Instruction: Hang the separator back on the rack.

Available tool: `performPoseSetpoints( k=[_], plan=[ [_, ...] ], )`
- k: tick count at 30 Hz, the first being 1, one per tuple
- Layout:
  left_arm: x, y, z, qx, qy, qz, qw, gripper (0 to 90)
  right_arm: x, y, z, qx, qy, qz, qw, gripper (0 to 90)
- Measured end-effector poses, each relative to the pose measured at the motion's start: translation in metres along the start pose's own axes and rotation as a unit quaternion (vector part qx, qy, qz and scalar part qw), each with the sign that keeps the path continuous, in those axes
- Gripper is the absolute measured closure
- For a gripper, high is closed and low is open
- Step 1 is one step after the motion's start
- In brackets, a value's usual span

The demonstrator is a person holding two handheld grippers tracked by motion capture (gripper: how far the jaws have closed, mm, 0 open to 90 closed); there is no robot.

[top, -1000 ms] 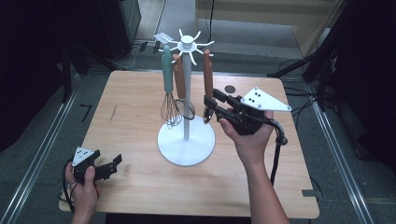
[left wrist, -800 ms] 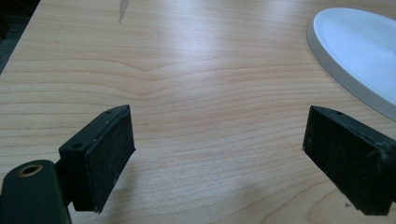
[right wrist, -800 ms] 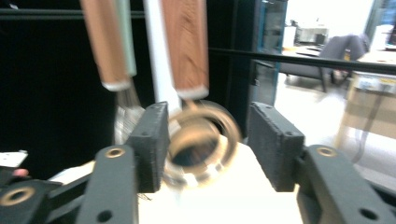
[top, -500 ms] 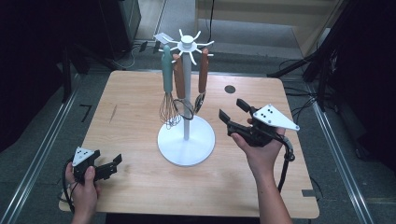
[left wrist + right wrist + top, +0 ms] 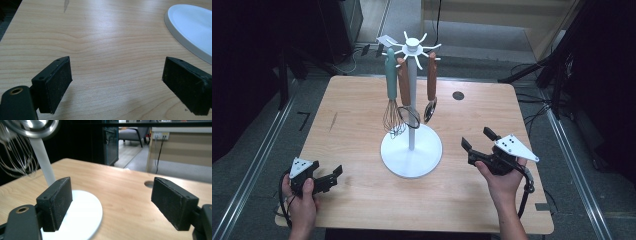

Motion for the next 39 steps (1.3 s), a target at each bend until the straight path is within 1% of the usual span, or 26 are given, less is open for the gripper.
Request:
performPoseSetpoints(
  k=[5, 8, 11, 13, 18, 21, 24, 25, 26, 28, 30, 33, 36, 39],
  plan=[
    [0.0, 0.0, 0.0, 0.0, 0.0, 0.0, 1.0, 9.4, 0.025, -0.007, 0.008, 0.011, 0.004, -0.015, 0.9998, 18.0],
    [0.0, 0.0, 0.0, 0.001, 0.0, 0.001, 1.0, 9.3, 0.041, -0.012, 0.013, 0.015, 0.012, -0.024, 0.9995, 18.0],
    [0.0, 0.0, 0.0, 0.001, -0.001, 0.001, 1.0, 9.3, 0.055, -0.017, 0.016, 0.014, 0.018, -0.031, 0.9993, 18.0],
    [0.0, 0.0, 0.0, 0.001, -0.001, 0.001, 1.0, 9.4, 0.065, -0.022, 0.021, 0.017, 0.026, -0.035, 0.9989, 18.1],
    [0.0, 0.0, 0.0, 0.001, 0.0, 0.002, 1.0, 9.3, 0.08, -0.032, 0.031, 0.028, 0.042, -0.041, 0.9979, 17.7],
    [0.0, 0.0, 0.0, 0.001, 0.0, 0.002, 1.0, 9.3, 0.088, -0.038, 0.036, 0.035, 0.038, -0.048, 0.9975, 18.3],
    [0.0, 0.0, 0.0, 0.001, 0.0, 0.002, 1.0, 9.4, 0.103, -0.045, 0.044, 0.042, 0.031, -0.065, 0.9966, 18.2],
    [0.0, 0.0, 0.0, 0.001, 0.0, 0.002, 1.0, 9.3, 0.107, -0.047, 0.046, 0.044, 0.031, -0.07, 0.9961, 18.2],
    [0.0, 0.0, 0.0, 0.001, -0.001, 0.002, 1.0, 9.3, 0.113, -0.05, 0.05, 0.05, 0.034, -0.074, 0.9954, 18.4],
    [0.0, 0.0, 0.0, 0.0, 0.0, 0.001, 1.0, 9.3, 0.122, -0.055, 0.058, 0.056, 0.042, -0.081, 0.9942, 18.5],
    [0.0, 0.0, 0.0, 0.0, 0.0, 0.001, 1.0, 9.3, 0.128, -0.059, 0.064, 0.065, 0.044, -0.087, 0.9931, 18.8],
    [0.0, 0.0, 0.0, -0.001, 0.0, 0.002, 1.0, 9.3, 0.133, -0.068, 0.073, 0.077, 0.049, -0.09, 0.9918, 19.3],
    [0.0, 0.0, 0.0, -0.001, 0.001, 0.002, 1.0, 9.4, 0.137, -0.075, 0.079, 0.08, 0.056, -0.091, 0.9911, 19.3],
    [0.0, 0.0, 0.0, -0.001, 0.0, 0.003, 1.0, 9.3, 0.142, -0.082, 0.084, 0.084, 0.052, -0.096, 0.9905, 19.2]
  ],
)
Point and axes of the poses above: each handheld gripper's, and its own axes: y roughly forward along the jaws, x roughly out of its underside, z roughly to its right, the point moved 10 cm from there along y, roughly forward along the jaws, and after that the axes turned 9 degrees about -y, right-handed, at the moved point
